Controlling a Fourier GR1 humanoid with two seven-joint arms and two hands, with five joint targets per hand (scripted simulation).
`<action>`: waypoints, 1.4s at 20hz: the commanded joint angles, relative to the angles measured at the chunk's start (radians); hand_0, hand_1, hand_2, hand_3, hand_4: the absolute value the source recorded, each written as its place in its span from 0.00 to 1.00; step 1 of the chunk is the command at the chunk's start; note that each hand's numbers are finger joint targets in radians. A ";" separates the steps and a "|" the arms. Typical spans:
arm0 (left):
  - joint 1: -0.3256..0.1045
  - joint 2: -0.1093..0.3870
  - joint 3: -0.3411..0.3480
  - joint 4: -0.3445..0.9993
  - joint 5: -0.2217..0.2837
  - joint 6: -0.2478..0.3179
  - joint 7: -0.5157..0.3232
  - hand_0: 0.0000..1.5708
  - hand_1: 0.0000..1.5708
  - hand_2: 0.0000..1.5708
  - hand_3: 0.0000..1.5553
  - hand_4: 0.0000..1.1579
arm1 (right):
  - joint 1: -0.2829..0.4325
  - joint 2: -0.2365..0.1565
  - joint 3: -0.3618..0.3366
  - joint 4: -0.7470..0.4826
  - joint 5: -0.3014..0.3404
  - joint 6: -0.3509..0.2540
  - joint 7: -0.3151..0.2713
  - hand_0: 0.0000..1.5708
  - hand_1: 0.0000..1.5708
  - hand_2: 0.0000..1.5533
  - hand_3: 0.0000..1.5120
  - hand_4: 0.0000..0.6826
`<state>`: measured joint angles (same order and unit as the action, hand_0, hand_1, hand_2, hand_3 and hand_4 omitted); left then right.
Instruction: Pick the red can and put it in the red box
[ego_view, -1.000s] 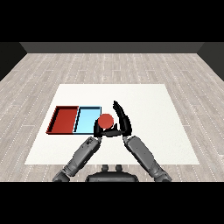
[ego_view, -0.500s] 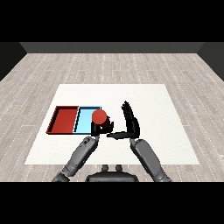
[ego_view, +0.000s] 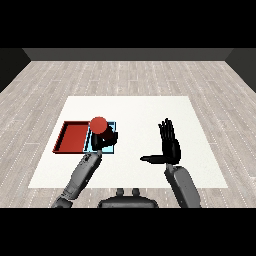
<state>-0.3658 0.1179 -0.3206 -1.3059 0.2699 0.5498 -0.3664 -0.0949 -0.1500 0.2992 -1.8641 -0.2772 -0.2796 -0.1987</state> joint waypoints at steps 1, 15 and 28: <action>-0.002 0.091 0.052 -0.079 -0.033 0.016 0.086 1.00 1.00 1.00 0.95 0.97 | 0.127 -0.037 -0.023 -0.068 -0.008 0.032 -0.024 0.00 0.00 0.00 0.00 0.00; -0.078 0.407 0.213 0.419 -0.118 -0.111 0.213 1.00 1.00 0.99 0.97 0.93 | 0.170 -0.076 -0.175 0.057 -0.102 0.113 -0.051 0.00 0.00 0.00 0.00 0.00; -0.258 0.369 0.190 1.070 -0.256 -0.135 0.288 0.00 0.00 0.21 0.00 0.61 | 0.102 -0.023 -0.170 0.207 -0.048 0.111 -0.147 0.00 0.00 0.00 0.00 0.00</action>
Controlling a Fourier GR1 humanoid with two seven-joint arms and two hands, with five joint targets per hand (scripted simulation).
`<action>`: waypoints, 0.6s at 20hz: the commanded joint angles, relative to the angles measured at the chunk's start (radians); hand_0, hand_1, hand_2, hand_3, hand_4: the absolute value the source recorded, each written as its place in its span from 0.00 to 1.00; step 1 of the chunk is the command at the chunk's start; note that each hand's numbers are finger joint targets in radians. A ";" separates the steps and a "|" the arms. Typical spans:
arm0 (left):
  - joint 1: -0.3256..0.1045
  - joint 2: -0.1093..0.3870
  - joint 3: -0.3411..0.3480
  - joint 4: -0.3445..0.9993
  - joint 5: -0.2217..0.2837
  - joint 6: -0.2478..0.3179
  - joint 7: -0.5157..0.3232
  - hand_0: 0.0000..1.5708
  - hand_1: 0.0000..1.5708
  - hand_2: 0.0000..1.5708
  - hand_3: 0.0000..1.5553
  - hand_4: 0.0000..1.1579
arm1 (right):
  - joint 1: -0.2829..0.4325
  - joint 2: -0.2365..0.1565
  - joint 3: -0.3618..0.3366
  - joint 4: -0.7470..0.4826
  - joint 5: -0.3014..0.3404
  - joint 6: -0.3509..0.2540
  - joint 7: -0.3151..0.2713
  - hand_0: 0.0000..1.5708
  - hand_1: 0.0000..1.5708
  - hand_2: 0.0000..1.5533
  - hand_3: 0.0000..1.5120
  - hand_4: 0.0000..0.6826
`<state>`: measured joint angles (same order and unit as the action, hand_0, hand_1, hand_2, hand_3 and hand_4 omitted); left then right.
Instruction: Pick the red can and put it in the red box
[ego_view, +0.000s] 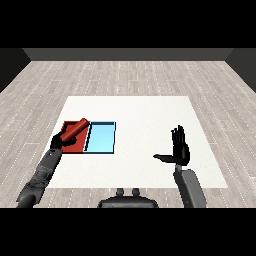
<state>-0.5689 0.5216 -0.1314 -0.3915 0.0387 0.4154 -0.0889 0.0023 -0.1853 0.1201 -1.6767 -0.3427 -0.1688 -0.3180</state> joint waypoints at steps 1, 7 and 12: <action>-0.029 -0.023 -0.002 0.175 -0.032 -0.023 -0.025 0.61 0.61 0.58 0.00 0.63 | -0.063 -0.017 -0.046 0.111 -0.025 0.051 -0.030 0.00 0.00 0.00 0.00 0.00; -0.140 -0.055 -0.082 0.288 -0.118 -0.151 0.064 0.00 0.00 0.00 0.00 0.17 | -0.054 0.014 -0.040 0.146 -0.012 0.057 -0.094 0.00 0.00 0.00 0.00 0.00; -0.101 -0.007 0.064 0.279 0.003 -0.109 -0.119 0.00 0.00 0.00 0.00 0.00 | -0.063 0.027 -0.027 0.124 -0.002 0.039 -0.060 0.00 0.00 0.00 0.00 0.00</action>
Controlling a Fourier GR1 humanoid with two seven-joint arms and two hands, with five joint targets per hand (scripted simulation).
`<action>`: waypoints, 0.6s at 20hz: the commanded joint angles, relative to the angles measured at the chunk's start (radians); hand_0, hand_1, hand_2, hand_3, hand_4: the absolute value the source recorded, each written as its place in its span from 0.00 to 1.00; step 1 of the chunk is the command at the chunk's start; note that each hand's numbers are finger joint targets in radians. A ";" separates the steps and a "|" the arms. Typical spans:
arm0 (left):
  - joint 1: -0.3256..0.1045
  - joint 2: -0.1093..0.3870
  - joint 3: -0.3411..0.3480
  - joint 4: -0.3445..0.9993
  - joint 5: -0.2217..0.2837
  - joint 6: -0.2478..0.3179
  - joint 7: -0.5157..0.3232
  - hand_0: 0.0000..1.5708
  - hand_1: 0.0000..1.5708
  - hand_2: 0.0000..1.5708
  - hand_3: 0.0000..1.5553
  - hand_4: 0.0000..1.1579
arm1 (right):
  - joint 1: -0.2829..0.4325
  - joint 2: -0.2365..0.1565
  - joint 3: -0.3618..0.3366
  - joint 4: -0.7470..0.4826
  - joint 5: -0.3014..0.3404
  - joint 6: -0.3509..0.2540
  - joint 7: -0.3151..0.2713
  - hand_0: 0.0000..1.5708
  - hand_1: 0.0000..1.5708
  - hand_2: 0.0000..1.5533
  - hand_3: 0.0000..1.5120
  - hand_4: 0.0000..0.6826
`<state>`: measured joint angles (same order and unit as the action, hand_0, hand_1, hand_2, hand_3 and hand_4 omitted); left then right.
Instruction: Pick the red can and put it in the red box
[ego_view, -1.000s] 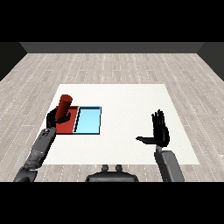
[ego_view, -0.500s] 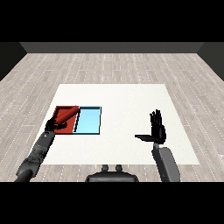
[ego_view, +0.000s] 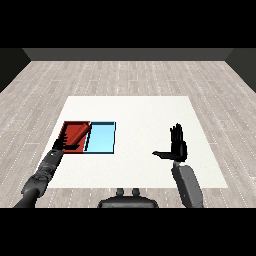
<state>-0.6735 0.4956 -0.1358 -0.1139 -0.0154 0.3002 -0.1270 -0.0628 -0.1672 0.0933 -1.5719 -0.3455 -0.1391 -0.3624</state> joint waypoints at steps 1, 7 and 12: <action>-0.016 0.004 0.118 -0.051 0.110 -0.005 -0.122 0.00 0.00 0.00 0.00 0.00 | -0.007 0.003 -0.014 0.020 -0.013 0.021 -0.023 0.00 0.00 0.00 0.00 0.00; -0.013 -0.054 0.326 -0.287 0.349 -0.248 -0.455 0.00 0.00 0.00 0.00 0.00 | -0.011 0.001 -0.001 0.016 -0.024 0.050 -0.020 0.00 0.00 0.00 0.00 0.00; 0.022 -0.238 0.353 -0.461 0.454 -0.423 -0.606 0.00 0.00 0.00 0.00 0.00 | 0.013 -0.052 -0.018 0.008 -0.006 0.074 -0.028 0.00 0.00 0.00 0.00 0.00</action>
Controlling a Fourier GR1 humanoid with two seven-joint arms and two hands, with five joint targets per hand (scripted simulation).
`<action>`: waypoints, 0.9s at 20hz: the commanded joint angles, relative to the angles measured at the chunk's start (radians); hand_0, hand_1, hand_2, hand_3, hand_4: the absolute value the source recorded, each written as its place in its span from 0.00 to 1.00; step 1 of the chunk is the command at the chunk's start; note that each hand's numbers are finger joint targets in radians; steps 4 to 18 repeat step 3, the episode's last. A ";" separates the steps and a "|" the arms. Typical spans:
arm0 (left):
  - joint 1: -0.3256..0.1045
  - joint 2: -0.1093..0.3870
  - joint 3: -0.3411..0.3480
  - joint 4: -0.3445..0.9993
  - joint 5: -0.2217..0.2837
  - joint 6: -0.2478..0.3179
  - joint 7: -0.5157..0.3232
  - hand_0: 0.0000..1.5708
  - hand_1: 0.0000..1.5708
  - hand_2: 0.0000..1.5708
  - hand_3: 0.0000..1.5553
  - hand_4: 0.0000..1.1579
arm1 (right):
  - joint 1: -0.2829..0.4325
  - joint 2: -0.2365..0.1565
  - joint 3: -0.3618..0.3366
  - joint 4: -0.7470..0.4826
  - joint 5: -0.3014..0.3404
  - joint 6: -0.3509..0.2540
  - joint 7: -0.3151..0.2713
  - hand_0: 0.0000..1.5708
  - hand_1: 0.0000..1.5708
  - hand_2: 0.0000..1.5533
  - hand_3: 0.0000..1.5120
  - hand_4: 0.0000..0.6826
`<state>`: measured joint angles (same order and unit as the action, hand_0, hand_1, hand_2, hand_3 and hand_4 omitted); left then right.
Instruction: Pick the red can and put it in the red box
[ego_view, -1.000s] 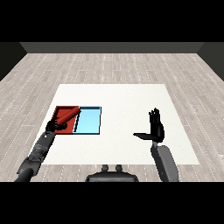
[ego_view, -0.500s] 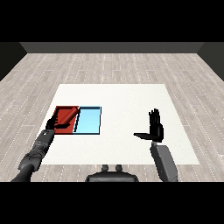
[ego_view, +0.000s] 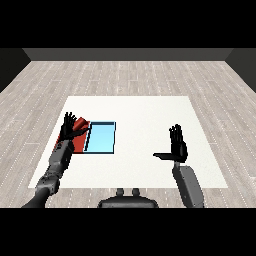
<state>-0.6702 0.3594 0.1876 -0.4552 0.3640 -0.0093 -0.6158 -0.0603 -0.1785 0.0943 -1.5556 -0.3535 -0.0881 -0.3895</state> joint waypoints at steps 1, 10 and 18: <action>0.058 -0.122 0.008 -0.162 0.074 -0.150 -0.123 0.00 0.00 0.00 0.00 0.00 | -0.010 -0.013 0.004 0.011 0.010 0.026 -0.021 0.00 0.00 0.00 0.00 0.00; 0.134 -0.144 -0.034 -0.271 0.056 -0.129 -0.130 0.00 0.00 0.00 0.00 0.00 | 0.025 -0.016 0.037 -0.004 0.039 0.033 -0.025 0.00 0.00 0.00 0.00 0.00; 0.134 -0.144 -0.034 -0.271 0.056 -0.129 -0.130 0.00 0.00 0.00 0.00 0.00 | 0.025 -0.016 0.037 -0.004 0.039 0.033 -0.025 0.00 0.00 0.00 0.00 0.00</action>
